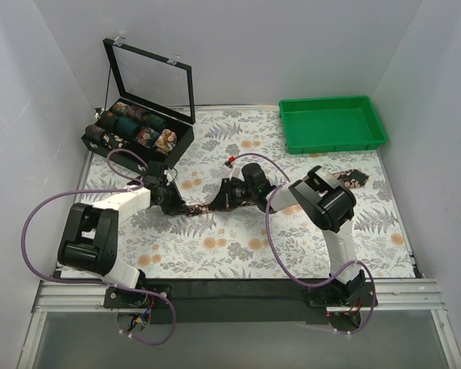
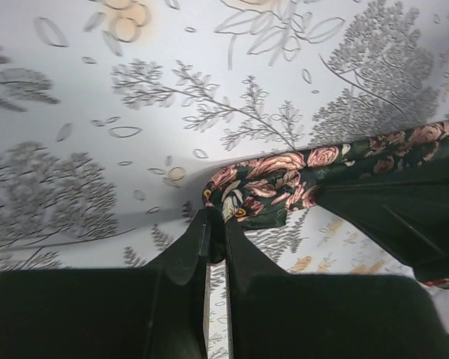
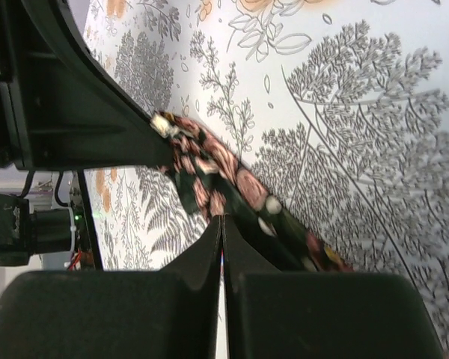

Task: Roll the ties
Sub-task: Roll the tie

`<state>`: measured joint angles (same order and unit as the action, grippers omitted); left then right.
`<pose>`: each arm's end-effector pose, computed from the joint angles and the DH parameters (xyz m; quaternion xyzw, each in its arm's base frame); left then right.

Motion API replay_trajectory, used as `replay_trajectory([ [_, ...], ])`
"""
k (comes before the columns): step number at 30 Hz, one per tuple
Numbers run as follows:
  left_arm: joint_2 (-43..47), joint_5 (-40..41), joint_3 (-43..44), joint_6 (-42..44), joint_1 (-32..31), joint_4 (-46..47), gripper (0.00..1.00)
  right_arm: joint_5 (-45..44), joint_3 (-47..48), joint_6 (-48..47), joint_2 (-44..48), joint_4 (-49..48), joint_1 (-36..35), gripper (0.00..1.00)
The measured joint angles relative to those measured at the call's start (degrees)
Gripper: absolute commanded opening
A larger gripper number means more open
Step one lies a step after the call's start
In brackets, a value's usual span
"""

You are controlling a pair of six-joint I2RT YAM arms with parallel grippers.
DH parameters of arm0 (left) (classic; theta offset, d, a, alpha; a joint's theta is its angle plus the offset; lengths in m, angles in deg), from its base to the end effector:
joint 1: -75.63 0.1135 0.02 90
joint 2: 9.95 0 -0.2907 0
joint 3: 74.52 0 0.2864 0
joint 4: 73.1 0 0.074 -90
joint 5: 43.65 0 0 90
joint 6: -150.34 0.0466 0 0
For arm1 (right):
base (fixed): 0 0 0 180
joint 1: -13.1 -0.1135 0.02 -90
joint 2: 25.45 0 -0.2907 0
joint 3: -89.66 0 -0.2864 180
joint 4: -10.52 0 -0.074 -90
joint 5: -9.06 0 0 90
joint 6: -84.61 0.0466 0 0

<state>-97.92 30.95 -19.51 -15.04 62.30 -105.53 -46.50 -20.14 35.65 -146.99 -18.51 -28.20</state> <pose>0.2886 -0.0811 0.1401 -0.4746 0.8444 -0.2412 0.0595 0.3244 0.3201 0.0949 -0.1667 0.7929 0.5353 0.2386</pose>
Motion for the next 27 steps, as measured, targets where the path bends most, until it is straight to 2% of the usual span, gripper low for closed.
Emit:
replay_trajectory([
  [11, 3.43, 14.49, 5.97, 5.51, -0.66, -14.69, 0.00, -3.74, -3.17, -4.07, 9.29, 5.22, 0.11, 0.08],
  [18, 2.45, 23.45, 10.32, 6.21, -4.68, -21.33, 0.00, -4.57, -3.08, -5.03, 9.53, 7.30, -0.02, 0.08],
  [27, -3.04, 33.70, 17.57, 5.29, -10.78, -28.13, 0.00, -5.18, 0.17, -4.94, 6.93, 8.15, -1.95, 0.08],
])
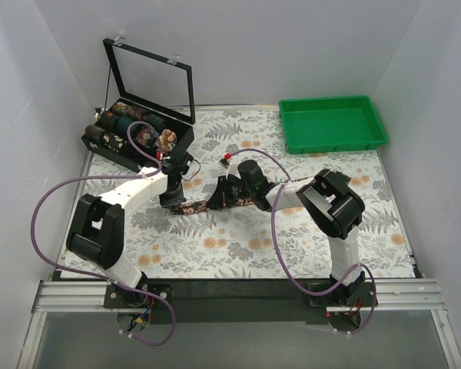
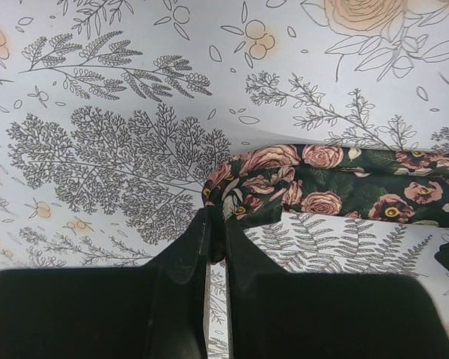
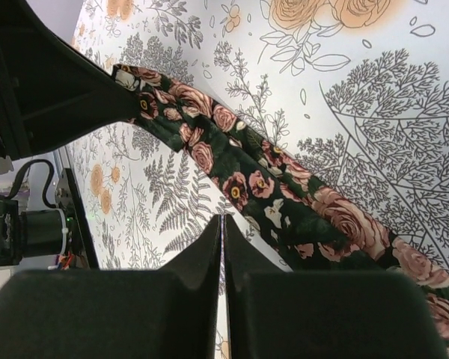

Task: Roll the ties
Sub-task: Roll the tie

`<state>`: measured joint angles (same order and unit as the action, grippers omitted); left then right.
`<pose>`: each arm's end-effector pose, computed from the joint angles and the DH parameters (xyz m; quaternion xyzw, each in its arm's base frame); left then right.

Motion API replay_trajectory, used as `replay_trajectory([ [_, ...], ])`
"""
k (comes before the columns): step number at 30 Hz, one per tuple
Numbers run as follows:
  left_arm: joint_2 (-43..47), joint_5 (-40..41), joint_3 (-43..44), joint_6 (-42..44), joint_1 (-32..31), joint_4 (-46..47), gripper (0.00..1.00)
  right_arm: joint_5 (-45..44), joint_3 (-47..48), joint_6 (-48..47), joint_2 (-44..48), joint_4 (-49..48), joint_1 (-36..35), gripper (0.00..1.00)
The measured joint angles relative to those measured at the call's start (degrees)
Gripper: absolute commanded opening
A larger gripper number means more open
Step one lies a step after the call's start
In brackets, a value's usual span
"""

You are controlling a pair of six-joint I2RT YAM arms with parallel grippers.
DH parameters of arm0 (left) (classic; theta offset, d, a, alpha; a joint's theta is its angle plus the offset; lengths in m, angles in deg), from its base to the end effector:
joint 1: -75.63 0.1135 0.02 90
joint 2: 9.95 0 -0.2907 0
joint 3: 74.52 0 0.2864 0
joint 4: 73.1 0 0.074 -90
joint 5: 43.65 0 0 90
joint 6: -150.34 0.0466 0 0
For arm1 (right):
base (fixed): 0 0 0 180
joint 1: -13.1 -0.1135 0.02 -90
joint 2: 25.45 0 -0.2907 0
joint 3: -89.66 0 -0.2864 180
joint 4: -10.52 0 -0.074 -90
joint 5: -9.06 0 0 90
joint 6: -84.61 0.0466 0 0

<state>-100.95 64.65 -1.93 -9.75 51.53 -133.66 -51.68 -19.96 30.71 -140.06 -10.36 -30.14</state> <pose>0.2976 -0.1171 0.1976 -0.3980 0.8986 0.0383 0.1805 0.3133 0.3259 0.1326 -0.1888 0.7983 0.5018 0.2744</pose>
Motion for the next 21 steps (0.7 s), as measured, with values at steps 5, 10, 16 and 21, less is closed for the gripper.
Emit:
replay_trajectory([
  [5, -3.96, 5.27, 2.80, -1.42, -2.82, -3.76, 0.00, -0.66, 0.00, -0.07, -0.33, 0.11, -0.35, 0.08],
  [10, -6.67, 9.22, 5.75, -2.86, -5.55, -7.30, 0.00, -1.27, 0.00, -0.13, -0.33, 0.13, -0.33, 0.08],
  [16, -8.15, 13.49, 8.92, -4.20, -7.39, -10.67, 0.00, -2.75, -0.15, -0.44, -0.31, 0.13, -0.22, 0.08],
  [21, -11.02, 16.68, 11.67, -5.73, -9.09, -13.90, 0.00, -4.90, -2.78, -1.16, -0.07, 0.11, 0.74, 0.08],
])
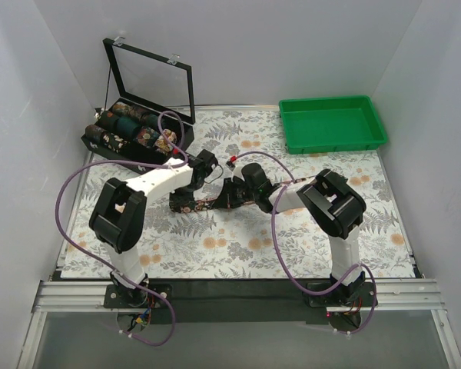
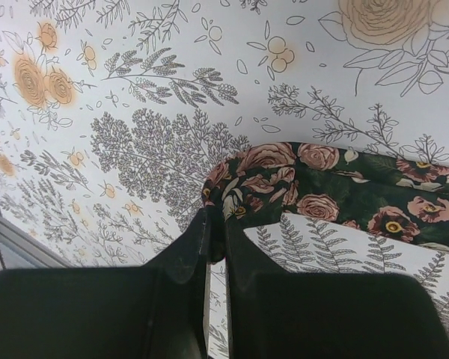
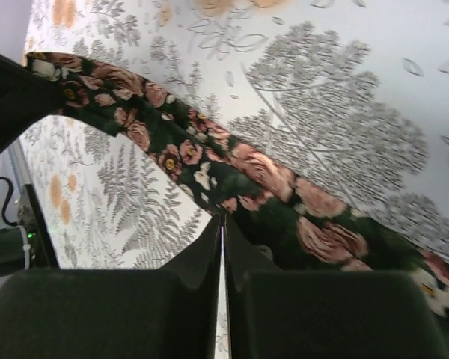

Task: Roll the ties
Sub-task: Roll the tie

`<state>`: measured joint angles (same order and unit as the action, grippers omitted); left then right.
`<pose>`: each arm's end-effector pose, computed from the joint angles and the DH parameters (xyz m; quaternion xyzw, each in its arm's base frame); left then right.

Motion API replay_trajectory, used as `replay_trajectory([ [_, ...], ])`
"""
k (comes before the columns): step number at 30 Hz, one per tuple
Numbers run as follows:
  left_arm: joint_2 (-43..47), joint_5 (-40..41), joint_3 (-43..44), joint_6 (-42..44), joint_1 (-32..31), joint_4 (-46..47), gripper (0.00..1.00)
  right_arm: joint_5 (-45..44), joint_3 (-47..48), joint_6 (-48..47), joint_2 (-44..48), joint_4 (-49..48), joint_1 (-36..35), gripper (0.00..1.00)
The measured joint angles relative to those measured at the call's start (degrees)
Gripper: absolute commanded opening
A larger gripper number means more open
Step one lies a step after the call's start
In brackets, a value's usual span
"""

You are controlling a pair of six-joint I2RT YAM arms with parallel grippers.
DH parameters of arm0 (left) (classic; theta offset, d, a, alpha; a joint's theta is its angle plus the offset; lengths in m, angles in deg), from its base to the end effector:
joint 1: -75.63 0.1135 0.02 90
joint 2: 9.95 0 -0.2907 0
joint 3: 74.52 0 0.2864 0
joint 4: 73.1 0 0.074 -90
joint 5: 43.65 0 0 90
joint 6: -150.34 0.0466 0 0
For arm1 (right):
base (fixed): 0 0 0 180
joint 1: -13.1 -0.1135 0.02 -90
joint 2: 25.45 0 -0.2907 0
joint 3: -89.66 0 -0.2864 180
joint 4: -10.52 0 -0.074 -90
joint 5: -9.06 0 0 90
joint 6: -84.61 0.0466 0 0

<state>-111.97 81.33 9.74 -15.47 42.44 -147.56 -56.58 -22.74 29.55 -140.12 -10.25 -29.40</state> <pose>0.3066 -0.1687 0.1984 -0.3411 0.8905 0.1895 0.2339 0.3120 0.3120 0.1164 -0.1658 0.8212 0.4625 0.2903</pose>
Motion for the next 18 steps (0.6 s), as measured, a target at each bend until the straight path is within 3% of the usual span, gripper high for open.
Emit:
replay_trajectory([
  [18, -11.26, 8.33, 9.97, -4.37, -7.61, -9.29, 0.00, -7.19, -6.67, -2.43, 9.01, 0.15, 3.08, 0.07],
])
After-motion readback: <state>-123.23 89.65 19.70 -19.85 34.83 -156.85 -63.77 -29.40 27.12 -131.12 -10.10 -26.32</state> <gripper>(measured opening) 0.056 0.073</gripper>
